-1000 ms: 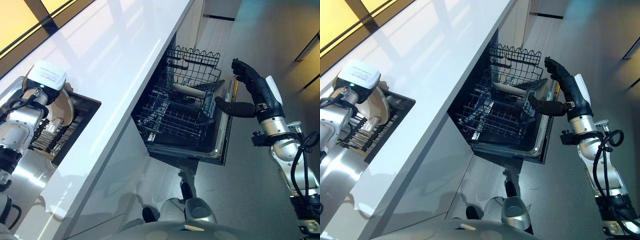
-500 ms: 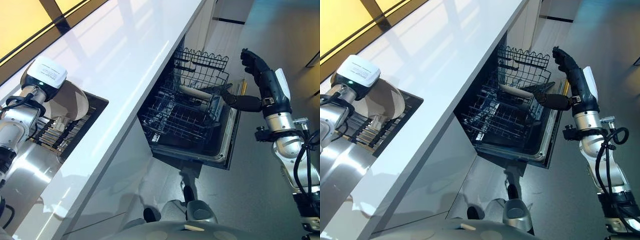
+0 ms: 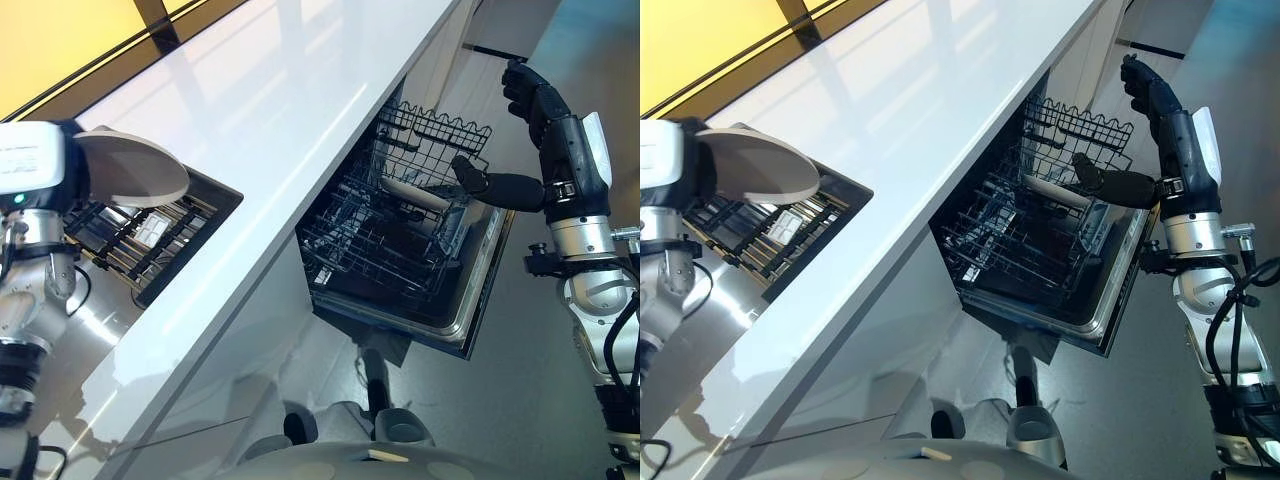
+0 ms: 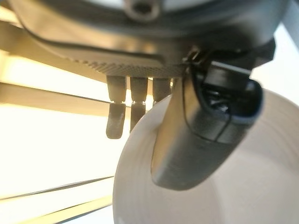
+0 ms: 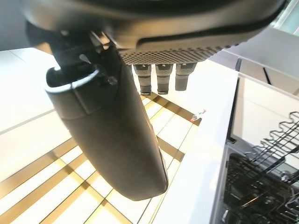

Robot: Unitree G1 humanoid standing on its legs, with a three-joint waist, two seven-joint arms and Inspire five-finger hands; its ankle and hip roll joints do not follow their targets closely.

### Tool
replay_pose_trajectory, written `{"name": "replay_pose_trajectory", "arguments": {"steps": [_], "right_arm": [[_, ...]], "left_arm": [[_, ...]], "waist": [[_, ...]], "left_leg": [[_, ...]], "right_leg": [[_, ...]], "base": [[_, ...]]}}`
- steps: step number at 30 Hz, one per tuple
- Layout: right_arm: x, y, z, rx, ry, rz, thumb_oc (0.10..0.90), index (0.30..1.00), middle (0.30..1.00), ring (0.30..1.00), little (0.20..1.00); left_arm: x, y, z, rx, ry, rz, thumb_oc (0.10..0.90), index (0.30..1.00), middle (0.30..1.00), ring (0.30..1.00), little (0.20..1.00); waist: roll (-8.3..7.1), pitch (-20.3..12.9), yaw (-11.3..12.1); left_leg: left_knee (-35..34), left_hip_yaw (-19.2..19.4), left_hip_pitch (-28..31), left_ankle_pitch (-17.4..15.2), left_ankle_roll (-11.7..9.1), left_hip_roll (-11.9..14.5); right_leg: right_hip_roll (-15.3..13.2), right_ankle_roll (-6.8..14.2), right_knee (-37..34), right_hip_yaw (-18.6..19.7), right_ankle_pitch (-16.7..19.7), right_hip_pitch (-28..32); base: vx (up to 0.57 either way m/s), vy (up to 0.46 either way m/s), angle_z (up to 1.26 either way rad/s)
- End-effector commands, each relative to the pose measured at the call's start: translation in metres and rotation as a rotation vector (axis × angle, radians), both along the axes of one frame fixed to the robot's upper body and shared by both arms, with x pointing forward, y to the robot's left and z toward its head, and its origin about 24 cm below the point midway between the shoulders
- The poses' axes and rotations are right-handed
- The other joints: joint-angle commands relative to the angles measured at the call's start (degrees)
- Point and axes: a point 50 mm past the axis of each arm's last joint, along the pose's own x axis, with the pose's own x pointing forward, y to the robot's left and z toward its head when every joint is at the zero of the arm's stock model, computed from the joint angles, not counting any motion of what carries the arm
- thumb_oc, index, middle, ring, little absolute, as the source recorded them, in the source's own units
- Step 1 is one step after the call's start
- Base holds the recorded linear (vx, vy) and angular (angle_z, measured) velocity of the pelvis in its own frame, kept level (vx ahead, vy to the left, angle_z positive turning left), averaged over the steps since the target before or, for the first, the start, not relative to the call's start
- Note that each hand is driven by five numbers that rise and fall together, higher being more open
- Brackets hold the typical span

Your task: Pick up plates and place into dishwasher.

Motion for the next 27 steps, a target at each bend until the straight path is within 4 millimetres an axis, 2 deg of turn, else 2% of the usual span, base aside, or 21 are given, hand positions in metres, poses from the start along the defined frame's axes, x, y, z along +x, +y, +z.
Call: {"name": "replay_pose_trajectory", "arguments": {"steps": [1, 5, 11, 14, 18, 22, 27], "right_arm": [[-0.019, 0.002, 0.043, -0.003, -0.273, 0.055, 0.8, 0.9, 0.9, 0.9, 0.9], [-0.019, 0.001, 0.041, 0.003, -0.261, 0.062, 0.8, 0.9, 0.9, 0.9, 0.9], [-0.021, -0.001, 0.047, 0.031, -0.295, 0.078, 0.8, 0.9, 0.9, 0.9, 0.9], [-0.023, 0.001, 0.056, 0.047, -0.359, 0.106, 0.8, 0.9, 0.9, 0.9, 0.9], [-0.024, 0.015, 0.07, 0.042, -0.421, 0.181, 0.8, 0.9, 0.9, 0.9, 0.9], [-0.021, 0.032, 0.076, 0.038, -0.368, 0.339, 0.8, 0.9, 0.9, 0.9, 0.9], [-0.01, 0.068, 0.08, 0.048, -0.313, 0.543, 0.8, 0.9, 0.9, 0.9, 0.9]], "left_arm": [[-0.014, 0.011, 0.055, 0.05, -0.381, 0.019, 0.1, 0.3, 0.3, 0.3, 0.2], [-0.015, 0.005, 0.059, 0.049, -0.458, -0.017, 0.1, 0.3, 0.3, 0.3, 0.2], [-0.018, -0.006, 0.084, 0.112, -0.613, -0.123, 0.1, 0.3, 0.3, 0.3, 0.2], [-0.021, -0.017, 0.105, 0.136, -0.701, -0.216, 0.1, 0.3, 0.3, 0.3, 0.2], [-0.023, -0.036, 0.122, 0.125, -0.768, -0.336, 0.1, 0.3, 0.3, 0.3, 0.2], [-0.023, -0.059, 0.131, 0.121, -0.77, -0.455, 0.1, 0.3, 0.3, 0.3, 0.2], [-0.015, -0.095, 0.133, 0.15, -0.728, -0.601, 0.1, 0.3, 0.3, 0.3, 0.2]], "waist": [[0.17, -7.67, -0.69], [-0.14, -7.91, -0.96], [-0.1, -8.2, -1.09], [0.12, -8.4, -0.6], [0.31, -8.53, 0.2], [0.16, -8.58, 1.05], [-0.15, -8.87, 3.05]], "left_leg": [[0.65, -0.69, -1.67, -4.88, 4.84, -5.87], [0.49, -0.43, -1.47, -4.89, 4.69, -5.73], [0.89, -0.14, -1.71, -4.9, 4.36, -5.53], [1.3, -0.33, -1.9, -5.05, 4.18, -5.47], [1.9, -0.98, -2.02, -5.21, 3.9, -5.41], [2.02, -1.9, -1.99, -5.08, 3.55, -5.28], [1.96, -3.78, -2.25, -4.6, 3.13, -5.08]], "right_leg": [[4.68, 2.53, 8.22, 1.27, -8.28, -1.16], [4.73, 2.4, 7.89, 1.33, -8.37, -0.98], [4.86, 2.08, 7.47, 1.23, -8.64, -0.86], [4.96, 1.76, 7.38, 0.92, -9.06, -0.66], [5.08, 1.37, 7.78, 0.19, -9.71, -0.3], [5.07, 0.92, 8.12, -1.02, -10.44, 0.24], [4.96, 0.27, 8.59, -3.15, -11.36, 0.94]], "base": [[0.0, 0.0, 0.0], [0.0, -0.004, -0.01], [-0.01, -0.012, -0.03], [-0.02, -0.014, 0.0], [-0.05, -0.025, 0.02], [-0.06, -0.044, 0.11], [-0.08, -0.07, 0.31]]}}
